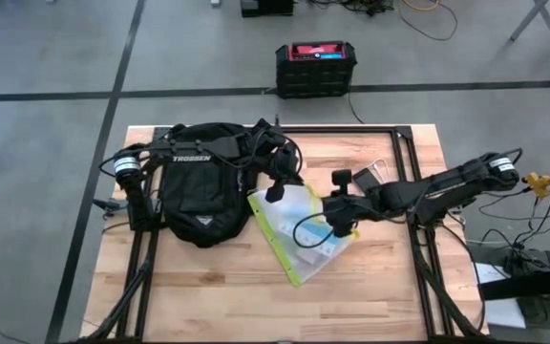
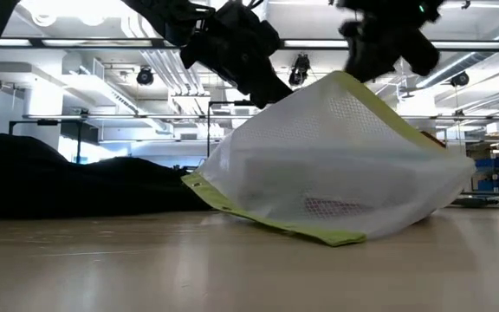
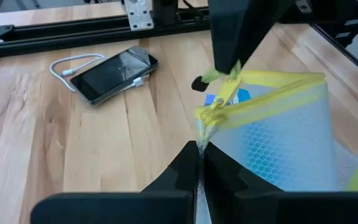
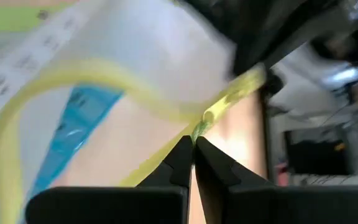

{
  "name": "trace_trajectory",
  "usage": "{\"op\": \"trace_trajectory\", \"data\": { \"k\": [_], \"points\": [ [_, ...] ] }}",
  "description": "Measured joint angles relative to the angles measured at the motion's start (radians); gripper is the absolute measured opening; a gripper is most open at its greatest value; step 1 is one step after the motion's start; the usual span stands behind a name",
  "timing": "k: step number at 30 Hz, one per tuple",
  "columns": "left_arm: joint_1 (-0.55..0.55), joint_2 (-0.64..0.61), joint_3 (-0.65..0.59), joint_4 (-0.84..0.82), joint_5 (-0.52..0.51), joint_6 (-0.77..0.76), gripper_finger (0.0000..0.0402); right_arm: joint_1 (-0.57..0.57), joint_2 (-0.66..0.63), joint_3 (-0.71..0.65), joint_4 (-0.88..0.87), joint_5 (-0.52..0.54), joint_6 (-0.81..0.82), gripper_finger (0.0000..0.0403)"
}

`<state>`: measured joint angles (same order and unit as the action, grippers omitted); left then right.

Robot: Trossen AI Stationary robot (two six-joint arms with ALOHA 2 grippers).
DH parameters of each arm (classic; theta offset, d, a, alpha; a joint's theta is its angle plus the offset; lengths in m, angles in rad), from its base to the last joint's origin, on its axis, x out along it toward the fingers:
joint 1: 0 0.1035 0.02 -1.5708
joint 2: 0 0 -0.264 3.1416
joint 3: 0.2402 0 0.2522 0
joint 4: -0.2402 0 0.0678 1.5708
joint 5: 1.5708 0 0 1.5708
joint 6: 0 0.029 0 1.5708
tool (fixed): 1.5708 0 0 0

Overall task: Unpack backpack
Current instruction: Close the yellow zip bag

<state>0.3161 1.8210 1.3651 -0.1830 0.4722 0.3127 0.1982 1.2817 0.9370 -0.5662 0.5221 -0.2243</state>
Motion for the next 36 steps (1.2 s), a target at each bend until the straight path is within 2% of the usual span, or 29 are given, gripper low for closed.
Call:
{"op": "trace_trajectory", "data": {
  "k": [7, 9, 12, 19, 23, 29, 33, 36],
  "points": [
    [0.0, -0.003, 0.0, 0.007, -0.003, -0.022, 0.0, -0.021, -0.002, -0.117, 0.057, -0.021, 0.132, 0.0],
    [-0.001, -0.009, 0.0, 0.006, -0.004, -0.028, 0.0, -0.027, -0.003, -0.142, 0.043, -0.076, 0.172, 0.0],
    [0.006, -0.031, -0.001, -0.005, -0.021, -0.033, 0.0, -0.02, -0.023, -0.156, -0.032, -0.165, 0.221, 0.0],
    [0.041, -0.155, -0.001, -0.019, -0.075, -0.012, 0.0, 0.06, -0.163, -0.112, -0.281, -0.23, 0.402, 0.0],
    [0.056, -0.242, -0.001, -0.018, -0.087, -0.007, 0.0, 0.151, -0.259, -0.096, -0.296, -0.262, 0.495, 0.0],
    [0.058, -0.373, -0.001, -0.023, -0.091, 0.004, 0.0, 0.295, -0.355, -0.047, -0.3, -0.23, 0.522, 0.0],
    [0.055, -0.442, 0.0, -0.019, -0.091, -0.004, 0.0, 0.309, -0.386, -0.003, -0.302, -0.155, 0.553, 0.0],
    [0.046, -0.47, 0.0, -0.048, -0.092, -0.007, 0.0, 0.308, -0.392, 0.002, -0.335, -0.145, 0.591, 0.0004]
  ]
}}
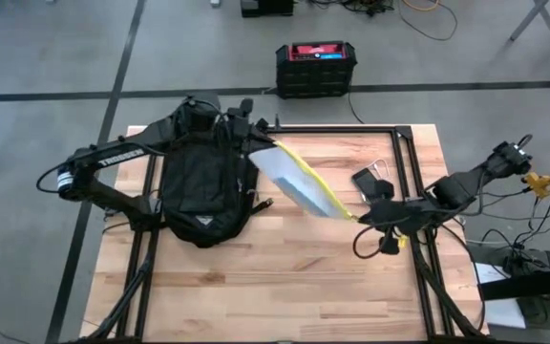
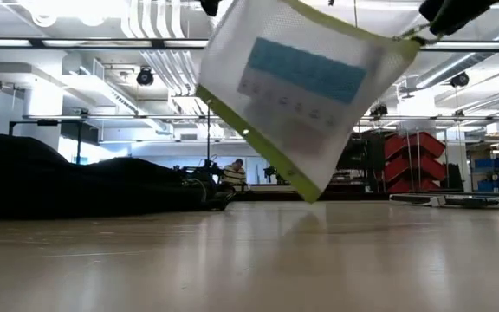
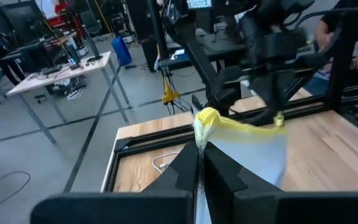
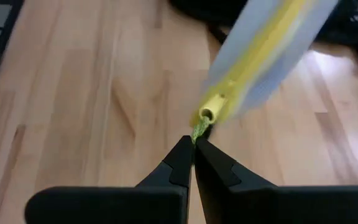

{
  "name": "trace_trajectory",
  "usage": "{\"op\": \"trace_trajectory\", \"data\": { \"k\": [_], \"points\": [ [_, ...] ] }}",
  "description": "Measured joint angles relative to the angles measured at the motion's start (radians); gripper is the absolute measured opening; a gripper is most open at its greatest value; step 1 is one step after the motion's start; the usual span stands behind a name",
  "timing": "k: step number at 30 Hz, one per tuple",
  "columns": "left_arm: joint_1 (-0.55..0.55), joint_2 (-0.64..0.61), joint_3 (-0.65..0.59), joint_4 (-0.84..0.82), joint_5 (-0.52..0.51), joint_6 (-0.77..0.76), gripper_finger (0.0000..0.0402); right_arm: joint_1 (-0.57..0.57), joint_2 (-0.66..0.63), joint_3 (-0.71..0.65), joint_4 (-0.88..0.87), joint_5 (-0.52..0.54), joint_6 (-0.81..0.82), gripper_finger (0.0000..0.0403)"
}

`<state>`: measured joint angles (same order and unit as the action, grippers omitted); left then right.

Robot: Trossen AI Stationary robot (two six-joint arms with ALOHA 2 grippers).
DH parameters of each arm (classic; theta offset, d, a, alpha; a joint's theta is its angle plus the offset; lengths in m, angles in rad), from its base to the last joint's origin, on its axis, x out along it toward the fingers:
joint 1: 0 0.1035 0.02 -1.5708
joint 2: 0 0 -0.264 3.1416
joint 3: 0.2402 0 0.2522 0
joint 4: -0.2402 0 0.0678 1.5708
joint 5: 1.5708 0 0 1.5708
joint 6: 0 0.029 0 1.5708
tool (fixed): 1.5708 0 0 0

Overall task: Unpack backpack
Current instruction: Close the yellow zip bag

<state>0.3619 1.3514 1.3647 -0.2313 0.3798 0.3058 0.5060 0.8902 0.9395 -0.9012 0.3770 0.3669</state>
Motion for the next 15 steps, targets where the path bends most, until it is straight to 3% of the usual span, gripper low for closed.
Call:
{"op": "trace_trajectory", "data": {
  "k": [8, 11, 15],
  "points": [
    [0.0, -0.03, 0.0, -0.051, -0.025, -0.005, 0.0, 0.016, 0.057, -0.107, -0.021, -0.019, 0.231, 0.008],
    [-0.001, -0.03, 0.0, -0.059, -0.027, -0.023, 0.0, 0.016, 0.103, -0.113, 0.004, -0.006, 0.233, 0.0119],
    [0.0, -0.03, 0.0, -0.058, -0.033, -0.041, 0.0, -0.001, 0.146, -0.107, 0.205, 0.179, 0.094, 0.0163]
  ]
}}
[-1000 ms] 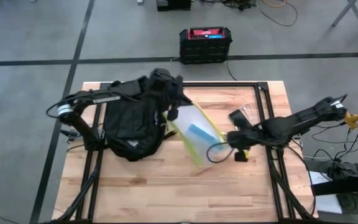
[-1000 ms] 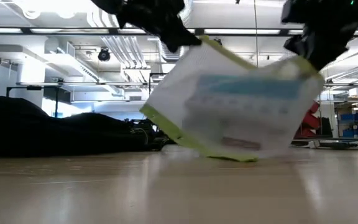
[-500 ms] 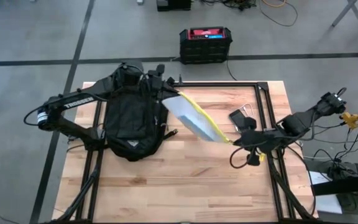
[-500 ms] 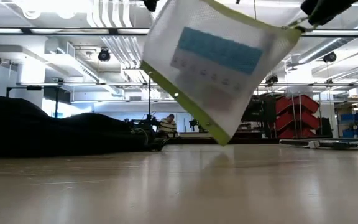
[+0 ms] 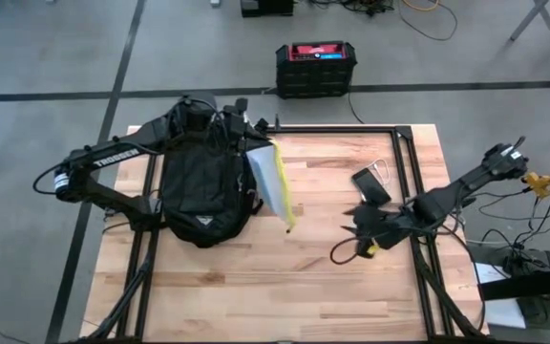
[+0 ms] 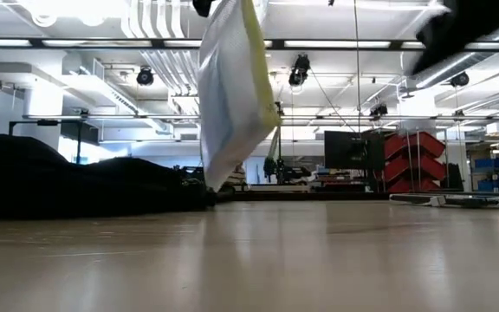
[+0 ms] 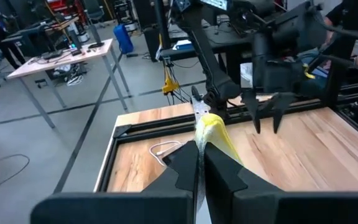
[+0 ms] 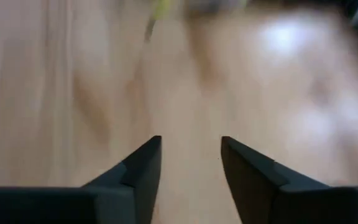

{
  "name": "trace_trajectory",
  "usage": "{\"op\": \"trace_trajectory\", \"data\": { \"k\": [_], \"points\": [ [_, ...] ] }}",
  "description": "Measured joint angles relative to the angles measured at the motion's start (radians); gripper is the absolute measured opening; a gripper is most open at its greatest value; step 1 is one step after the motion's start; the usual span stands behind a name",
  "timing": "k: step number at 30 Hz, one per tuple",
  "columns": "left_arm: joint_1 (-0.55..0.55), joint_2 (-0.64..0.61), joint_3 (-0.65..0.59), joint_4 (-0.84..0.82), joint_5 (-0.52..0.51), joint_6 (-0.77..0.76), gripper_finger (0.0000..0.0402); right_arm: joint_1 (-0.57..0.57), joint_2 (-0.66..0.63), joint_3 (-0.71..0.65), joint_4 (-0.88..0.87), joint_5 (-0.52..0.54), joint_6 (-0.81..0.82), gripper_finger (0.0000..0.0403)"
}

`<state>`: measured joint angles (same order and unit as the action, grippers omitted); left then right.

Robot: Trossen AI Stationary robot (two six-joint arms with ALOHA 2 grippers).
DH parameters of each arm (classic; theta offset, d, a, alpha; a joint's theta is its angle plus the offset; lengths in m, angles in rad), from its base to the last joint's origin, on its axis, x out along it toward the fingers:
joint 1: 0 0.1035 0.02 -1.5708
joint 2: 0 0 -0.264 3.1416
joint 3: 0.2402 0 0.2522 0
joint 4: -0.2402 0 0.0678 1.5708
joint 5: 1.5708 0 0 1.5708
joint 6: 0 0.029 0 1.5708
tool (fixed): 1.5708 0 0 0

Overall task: Unpack backpack
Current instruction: Close the yellow zip bag

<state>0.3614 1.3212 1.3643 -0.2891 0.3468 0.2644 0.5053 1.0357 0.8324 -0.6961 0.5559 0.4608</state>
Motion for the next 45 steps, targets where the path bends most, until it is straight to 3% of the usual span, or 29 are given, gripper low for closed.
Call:
{"op": "trace_trajectory", "data": {
  "k": [6, 13, 22, 28, 31, 37, 41, 45],
  "points": [
    [0.0, 0.0, 0.0, 0.0, 0.0, -0.012, 0.0, -0.01, 0.118, -0.003, 0.254, 0.055, -0.062, 0.0188],
    [0.0, 0.0, 0.0, -0.032, 0.001, -0.012, 0.0, -0.021, 0.305, -0.006, 0.253, 0.134, -0.008, 0.0174],
    [0.0, -0.001, 0.0, -0.07, 0.002, -0.012, 0.0, -0.036, 0.237, -0.002, 0.239, 0.123, -0.064, 0.0153],
    [0.001, -0.004, 0.0, -0.044, 0.003, 0.003, 0.0, -0.143, 0.257, -0.011, 0.151, 0.114, -0.092, 0.0149],
    [0.001, -0.004, 0.0, -0.047, 0.002, 0.007, 0.0, -0.205, 0.259, -0.015, 0.184, 0.047, -0.124, 0.0159],
    [0.002, -0.003, 0.0, -0.045, 0.003, 0.015, 0.0, -0.278, 0.321, -0.039, 0.422, -0.226, -0.203, 0.0182],
    [0.002, -0.003, 0.0, -0.047, 0.003, 0.019, 0.0, -0.288, 0.397, -0.039, 0.494, -0.214, -0.232, 0.0187],
    [0.002, -0.003, 0.0, -0.051, 0.003, 0.019, 0.0, -0.297, 0.473, -0.04, 0.552, -0.111, -0.215, 0.0169]
  ]
}}
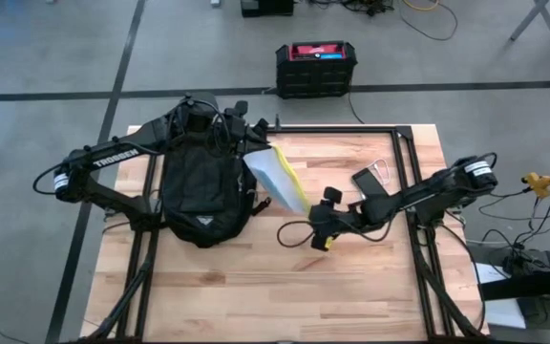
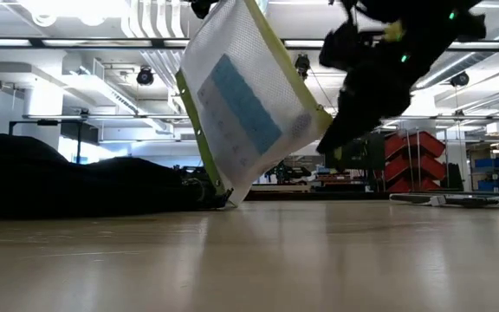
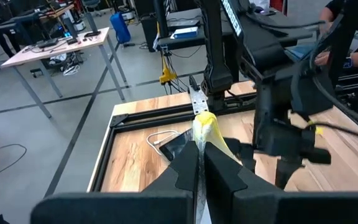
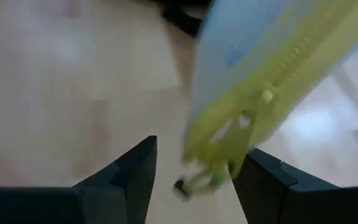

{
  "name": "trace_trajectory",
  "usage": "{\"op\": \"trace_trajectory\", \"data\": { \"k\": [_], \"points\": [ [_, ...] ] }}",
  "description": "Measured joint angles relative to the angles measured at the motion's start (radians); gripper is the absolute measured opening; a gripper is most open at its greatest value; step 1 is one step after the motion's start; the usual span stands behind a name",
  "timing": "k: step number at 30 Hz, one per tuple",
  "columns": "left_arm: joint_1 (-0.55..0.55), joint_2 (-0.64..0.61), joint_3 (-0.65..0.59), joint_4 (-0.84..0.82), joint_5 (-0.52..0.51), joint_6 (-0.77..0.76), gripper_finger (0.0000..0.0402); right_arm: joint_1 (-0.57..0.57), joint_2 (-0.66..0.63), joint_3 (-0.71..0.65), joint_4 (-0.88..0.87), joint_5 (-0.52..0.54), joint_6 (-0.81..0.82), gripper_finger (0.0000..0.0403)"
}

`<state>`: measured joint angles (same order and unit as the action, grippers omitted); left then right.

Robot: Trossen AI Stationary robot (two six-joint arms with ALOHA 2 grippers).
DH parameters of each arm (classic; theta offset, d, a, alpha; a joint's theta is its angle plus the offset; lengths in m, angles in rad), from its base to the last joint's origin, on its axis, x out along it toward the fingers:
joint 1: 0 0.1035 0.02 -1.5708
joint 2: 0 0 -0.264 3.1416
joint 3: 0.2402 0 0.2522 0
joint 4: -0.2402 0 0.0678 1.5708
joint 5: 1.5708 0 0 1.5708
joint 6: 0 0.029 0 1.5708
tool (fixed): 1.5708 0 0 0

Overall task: Unpack backpack
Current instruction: Close the yellow zip bag

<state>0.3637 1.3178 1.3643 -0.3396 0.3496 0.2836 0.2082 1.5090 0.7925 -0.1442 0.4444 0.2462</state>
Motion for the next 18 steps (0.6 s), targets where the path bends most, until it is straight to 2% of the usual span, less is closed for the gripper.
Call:
{"op": "trace_trajectory", "data": {
  "k": [2, 6, 12, 18],
  "points": [
    [0.0, 0.0, 0.0, -0.002, 0.0, 0.0, 0.0, -0.004, 0.021, 0.0, -0.002, 0.01, -0.001, 0.0137],
    [0.004, -0.003, 0.0, -0.025, -0.001, 0.0, 0.0, 0.004, 0.016, 0.0, -0.085, -0.087, 0.036, 0.0023],
    [0.006, -0.011, 0.0, -0.035, -0.002, 0.0, 0.0, 0.026, -0.018, -0.005, -0.346, -0.101, 0.163, 0.0005],
    [0.006, -0.011, 0.0, -0.037, 0.0, -0.023, 0.0, 0.038, -0.057, 0.0, -0.441, -0.109, 0.189, 0.0015]
  ]
}}
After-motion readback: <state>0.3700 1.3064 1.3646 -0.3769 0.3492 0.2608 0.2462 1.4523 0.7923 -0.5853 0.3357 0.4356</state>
